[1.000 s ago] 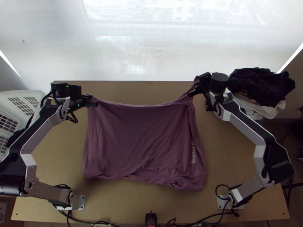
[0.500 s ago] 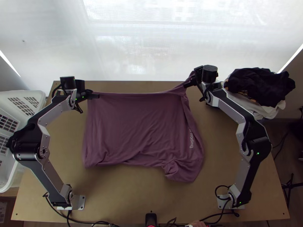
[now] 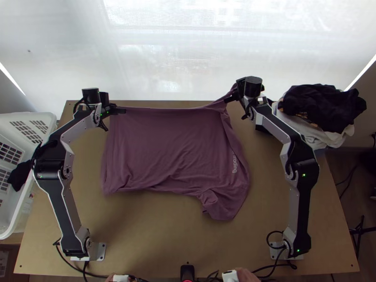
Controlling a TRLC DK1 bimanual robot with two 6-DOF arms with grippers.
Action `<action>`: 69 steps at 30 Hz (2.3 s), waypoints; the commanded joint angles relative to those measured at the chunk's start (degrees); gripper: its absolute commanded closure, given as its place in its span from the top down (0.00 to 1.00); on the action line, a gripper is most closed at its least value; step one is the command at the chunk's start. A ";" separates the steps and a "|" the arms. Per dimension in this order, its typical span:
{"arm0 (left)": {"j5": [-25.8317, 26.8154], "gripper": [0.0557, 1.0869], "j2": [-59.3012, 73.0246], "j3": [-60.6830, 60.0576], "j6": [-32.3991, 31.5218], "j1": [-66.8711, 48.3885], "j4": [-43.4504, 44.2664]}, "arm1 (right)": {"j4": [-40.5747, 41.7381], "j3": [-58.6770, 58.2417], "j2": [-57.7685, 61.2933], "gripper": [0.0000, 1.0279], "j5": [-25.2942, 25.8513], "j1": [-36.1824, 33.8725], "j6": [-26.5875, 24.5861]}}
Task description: Fold the t-shirt
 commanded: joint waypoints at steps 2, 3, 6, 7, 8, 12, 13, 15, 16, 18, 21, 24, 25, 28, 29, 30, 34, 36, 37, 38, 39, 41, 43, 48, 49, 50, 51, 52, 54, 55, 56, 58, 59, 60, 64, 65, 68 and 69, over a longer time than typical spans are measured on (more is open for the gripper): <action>-0.45 0.03 5.45 7.19 0.14 -0.19 -0.45 | -0.82 5.51 4.85 0.03 0.50 -0.13 0.16; -0.45 0.03 5.45 7.45 -0.03 -0.19 -0.71 | -0.99 5.68 4.85 0.03 0.50 -0.13 0.33; -0.36 0.03 3.61 6.75 -1.09 -0.19 -1.77 | -2.22 5.24 3.62 0.03 0.68 -0.13 1.92; -0.36 0.03 2.47 5.78 -1.44 -0.19 -1.68 | -2.66 4.72 2.82 0.03 0.59 -0.13 2.36; -0.36 0.03 1.41 4.73 -1.53 -0.19 -1.68 | -2.66 3.93 1.95 0.03 0.59 -0.13 2.53; -0.36 0.03 -2.54 0.16 -1.44 -0.19 -1.24 | -2.75 -0.38 -2.10 0.03 0.59 -0.13 3.15; -0.36 0.03 -3.42 -0.90 -1.44 -0.19 -1.15 | -2.75 -1.70 -3.24 0.03 0.59 -0.13 3.15; -0.36 0.03 -5.44 -3.27 -1.53 -0.19 -0.89 | -2.75 -4.60 -5.52 0.03 0.50 0.13 3.15; -0.28 0.03 -6.41 -4.76 -1.53 -0.19 -0.54 | -2.75 -6.18 -6.67 0.03 0.50 0.31 3.15; -0.19 0.03 -8.43 -7.84 -1.62 -0.19 0.16 | -2.66 -9.08 -8.95 0.03 0.50 0.48 3.50; -0.10 0.03 -11.33 -12.24 -1.62 -0.28 1.48 | -2.40 -13.30 -12.38 0.03 0.50 0.92 3.67; 0.16 0.03 -13.97 -14.96 -1.62 -0.37 1.83 | -2.31 -16.73 -15.28 0.03 0.50 1.54 3.67; 0.16 0.03 -14.76 -15.66 -1.70 -0.28 1.83 | -2.22 -17.78 -16.16 0.03 0.50 1.71 3.76; 0.34 0.03 -17.13 -17.60 -1.70 -0.28 1.83 | -2.22 -20.60 -18.97 0.03 0.50 2.24 3.94; 0.43 0.03 -17.92 -18.48 -1.79 -0.28 1.83 | -2.22 -21.56 -19.85 0.03 0.50 2.42 3.94; 0.52 0.03 -18.72 -19.53 -1.88 -0.28 1.83 | -2.14 -22.53 -20.64 0.03 0.50 2.50 4.03; 0.69 0.03 -22.32 -23.92 -2.50 -0.46 2.36 | -2.05 -27.19 -24.86 0.03 0.50 2.77 4.82; 0.69 0.03 -24.16 -26.30 -3.11 -0.46 2.71 | -1.96 -29.91 -27.15 0.03 0.50 2.77 4.82; 0.69 0.03 -25.13 -27.35 -3.11 -0.46 2.80 | -1.96 -31.23 -28.20 0.03 0.50 2.86 4.73; 0.78 0.03 -26.01 -28.58 -3.11 -0.46 2.80 | -1.87 -32.46 -29.34 0.03 0.50 2.86 4.73; 0.78 0.03 -26.80 -29.81 -3.11 -0.46 2.80 | -1.87 -33.69 -30.31 0.03 0.50 2.94 4.64; 0.87 0.03 -28.30 -32.01 -2.93 -0.37 3.07 | -1.87 -35.89 -32.33 0.03 0.50 2.94 4.38; 1.04 0.03 -29.70 -33.94 -2.76 -0.37 3.24 | -1.87 -38.00 -34.18 0.03 0.50 3.03 4.38; 1.13 0.03 -32.60 -37.72 -2.58 -0.37 3.24 | -1.87 -42.74 -37.96 0.03 0.50 3.91 4.55; 1.13 0.03 -33.13 -38.34 -2.58 -0.37 3.24 | -1.87 -43.62 -38.84 0.03 0.50 4.17 4.55; 1.13 0.03 -33.66 -39.04 -2.58 -0.37 3.24 | -1.87 -44.50 -39.45 0.03 0.50 4.53 4.64; 1.13 0.03 -34.10 -39.57 -2.58 -0.37 3.24 | -1.87 -45.47 -40.15 0.03 0.50 4.97 4.73; 1.13 0.03 -34.45 -40.18 -2.58 -0.37 3.24 | -1.87 -46.26 -40.77 0.03 0.50 5.23 4.90; 1.13 0.03 -35.33 -41.41 -2.58 -0.46 3.24 | -1.87 -48.02 -42.00 0.03 0.59 5.76 5.52; 1.13 0.03 -35.68 -42.12 -2.58 -0.46 3.24 | -1.87 -48.90 -42.53 0.03 0.50 5.93 5.70; 1.22 0.03 -36.12 -42.73 -2.58 -0.55 3.24 | -1.87 -49.51 -42.88 0.03 0.59 5.93 6.22; 1.22 0.03 -36.82 -44.05 -2.58 -0.99 3.42 | -1.87 -50.83 -43.58 0.03 0.59 5.93 6.49; 1.22 0.03 -37.08 -44.58 -2.67 -0.99 3.59 | -1.87 -51.36 -43.76 0.03 0.59 5.93 6.49; 1.22 0.03 -37.26 -45.11 -2.76 -1.25 3.94 | -1.87 -51.88 -43.93 0.03 0.59 5.84 6.49; 1.22 0.03 -37.52 -46.25 -2.93 -1.43 4.21 | -1.87 -53.82 -44.90 0.03 0.59 5.84 6.40; 1.13 0.03 -37.52 -46.51 -2.93 -1.60 4.30 | -1.87 -54.17 -45.08 0.03 0.59 5.93 6.31; 1.22 0.03 -37.52 -46.86 -2.85 -1.60 4.38 | -1.87 -54.61 -45.08 0.03 0.59 6.11 6.31; 1.13 0.03 -37.44 -47.04 -2.67 -1.60 4.47 | -1.87 -54.78 -45.08 0.03 0.59 6.20 6.22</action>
